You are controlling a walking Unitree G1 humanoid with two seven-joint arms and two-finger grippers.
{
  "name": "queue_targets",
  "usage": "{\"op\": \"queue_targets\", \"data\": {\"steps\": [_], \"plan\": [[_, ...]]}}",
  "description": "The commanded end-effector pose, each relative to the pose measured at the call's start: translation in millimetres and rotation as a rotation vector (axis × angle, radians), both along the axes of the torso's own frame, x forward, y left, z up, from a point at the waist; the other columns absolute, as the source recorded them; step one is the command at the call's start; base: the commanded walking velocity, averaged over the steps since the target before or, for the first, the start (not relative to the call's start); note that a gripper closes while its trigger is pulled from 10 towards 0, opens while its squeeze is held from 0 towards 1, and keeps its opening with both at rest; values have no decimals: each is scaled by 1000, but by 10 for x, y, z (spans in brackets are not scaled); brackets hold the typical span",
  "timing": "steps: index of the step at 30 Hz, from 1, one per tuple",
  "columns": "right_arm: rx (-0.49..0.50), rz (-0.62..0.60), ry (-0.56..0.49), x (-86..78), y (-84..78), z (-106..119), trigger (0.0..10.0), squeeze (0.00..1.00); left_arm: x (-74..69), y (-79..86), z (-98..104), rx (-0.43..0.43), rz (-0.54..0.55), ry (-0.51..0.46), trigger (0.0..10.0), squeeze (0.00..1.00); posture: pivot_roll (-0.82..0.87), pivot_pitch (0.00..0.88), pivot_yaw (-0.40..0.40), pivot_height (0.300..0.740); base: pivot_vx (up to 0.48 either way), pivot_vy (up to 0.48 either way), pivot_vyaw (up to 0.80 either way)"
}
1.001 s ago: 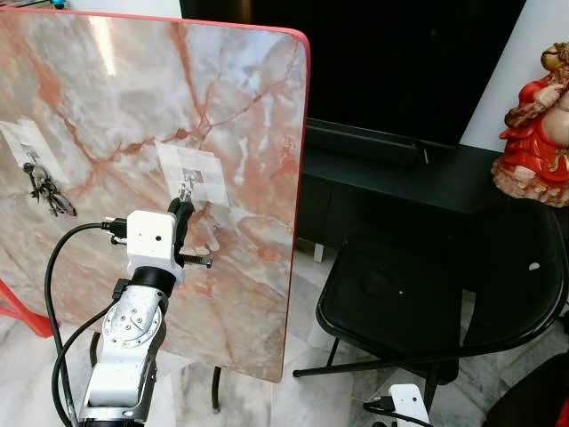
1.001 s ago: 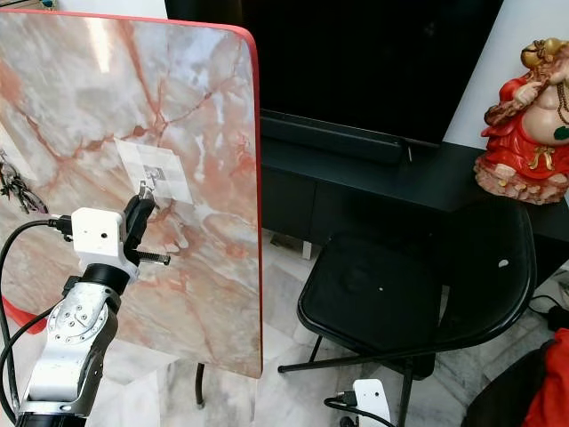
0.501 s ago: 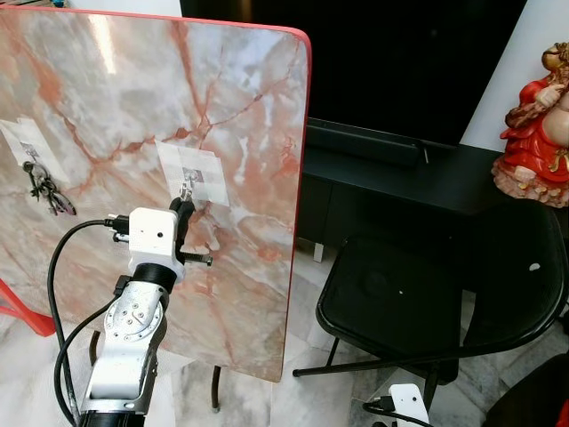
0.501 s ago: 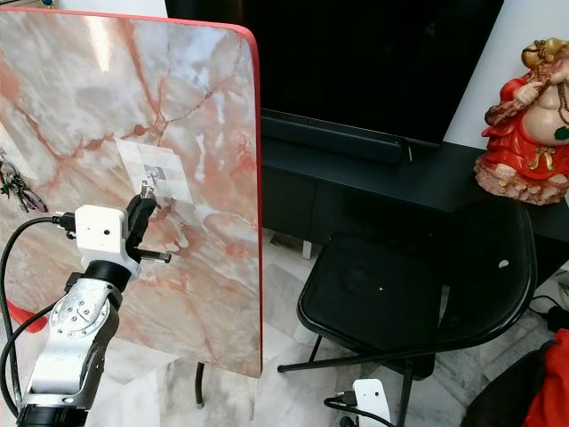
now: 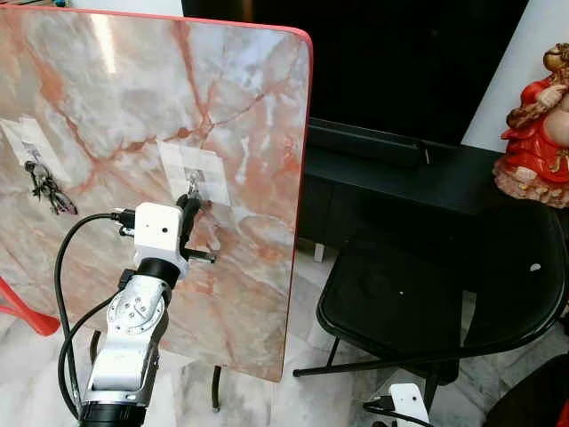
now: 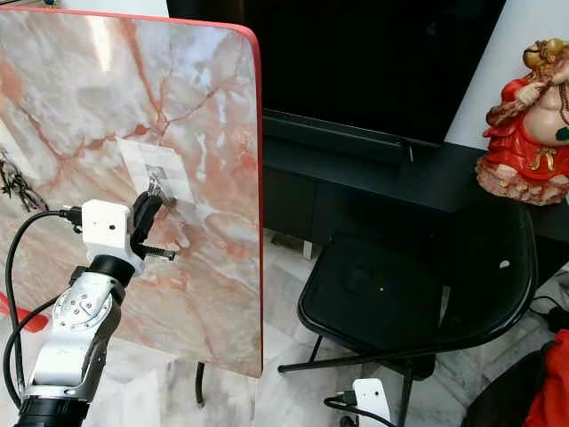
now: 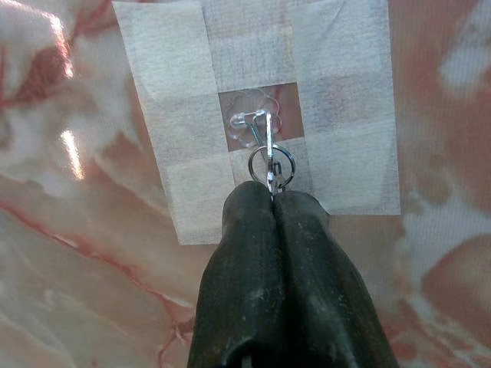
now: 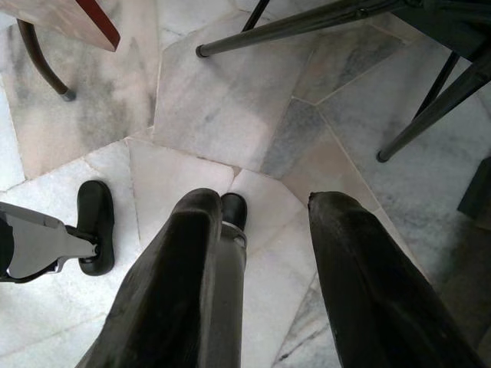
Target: Hang keys on a hook
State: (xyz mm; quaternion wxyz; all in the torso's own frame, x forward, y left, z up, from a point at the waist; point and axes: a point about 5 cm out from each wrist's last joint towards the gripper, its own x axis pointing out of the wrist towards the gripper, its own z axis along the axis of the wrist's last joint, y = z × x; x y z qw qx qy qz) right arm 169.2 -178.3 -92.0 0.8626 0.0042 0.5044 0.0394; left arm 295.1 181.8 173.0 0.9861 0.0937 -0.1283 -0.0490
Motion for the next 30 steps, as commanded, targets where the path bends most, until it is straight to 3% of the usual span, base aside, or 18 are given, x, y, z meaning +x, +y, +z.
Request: {"op": "queue_targets", "data": {"steps": [1,30], "plan": [[-12,9,-7,29,-19,14,10000,0,18,-21,-11,3,-16,22,10000,0,33,0,-63,740,0,0,0],[-13,11,-9,21,-28,13,10000,0,-17,-27,-107,67,-23,81,10000,0,32,0,-66,740,0,0,0]]}}
